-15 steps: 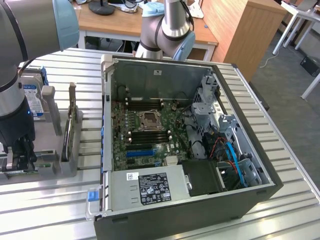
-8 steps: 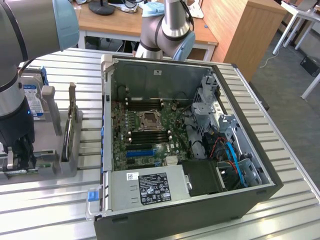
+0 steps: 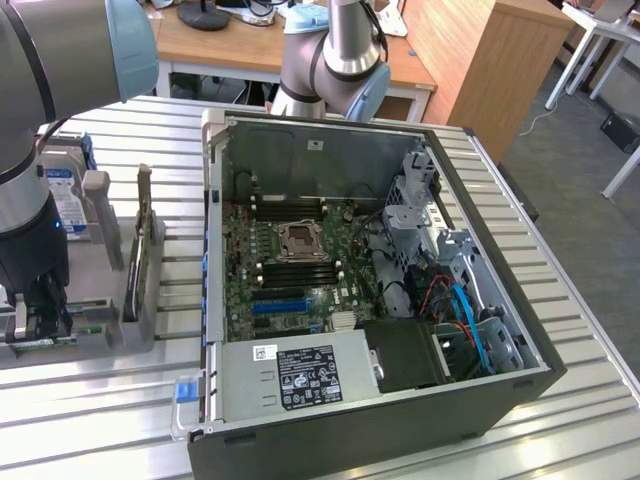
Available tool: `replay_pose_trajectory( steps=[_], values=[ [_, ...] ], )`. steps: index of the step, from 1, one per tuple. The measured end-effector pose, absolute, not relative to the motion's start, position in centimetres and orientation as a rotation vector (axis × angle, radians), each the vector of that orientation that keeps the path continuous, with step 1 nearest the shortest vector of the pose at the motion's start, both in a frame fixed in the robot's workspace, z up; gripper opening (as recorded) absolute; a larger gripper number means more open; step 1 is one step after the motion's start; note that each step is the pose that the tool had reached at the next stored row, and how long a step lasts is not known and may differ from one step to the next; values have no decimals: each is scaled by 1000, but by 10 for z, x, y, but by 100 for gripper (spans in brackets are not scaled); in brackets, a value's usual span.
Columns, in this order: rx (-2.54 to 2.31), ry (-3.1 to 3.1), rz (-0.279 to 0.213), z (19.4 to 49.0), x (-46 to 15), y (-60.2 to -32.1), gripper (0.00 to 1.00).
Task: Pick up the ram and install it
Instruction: 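Pick up the ram and move it above insertion slot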
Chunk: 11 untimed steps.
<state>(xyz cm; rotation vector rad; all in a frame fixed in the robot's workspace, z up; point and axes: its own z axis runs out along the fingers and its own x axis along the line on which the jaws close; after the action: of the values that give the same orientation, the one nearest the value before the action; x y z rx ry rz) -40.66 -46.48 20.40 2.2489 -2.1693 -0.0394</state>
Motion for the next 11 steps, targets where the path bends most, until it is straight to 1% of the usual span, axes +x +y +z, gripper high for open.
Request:
replay_pose_trajectory(
  steps=[11],
  values=[
    [2249,-2169,-39,205,-407,-465,12]
  ],
)
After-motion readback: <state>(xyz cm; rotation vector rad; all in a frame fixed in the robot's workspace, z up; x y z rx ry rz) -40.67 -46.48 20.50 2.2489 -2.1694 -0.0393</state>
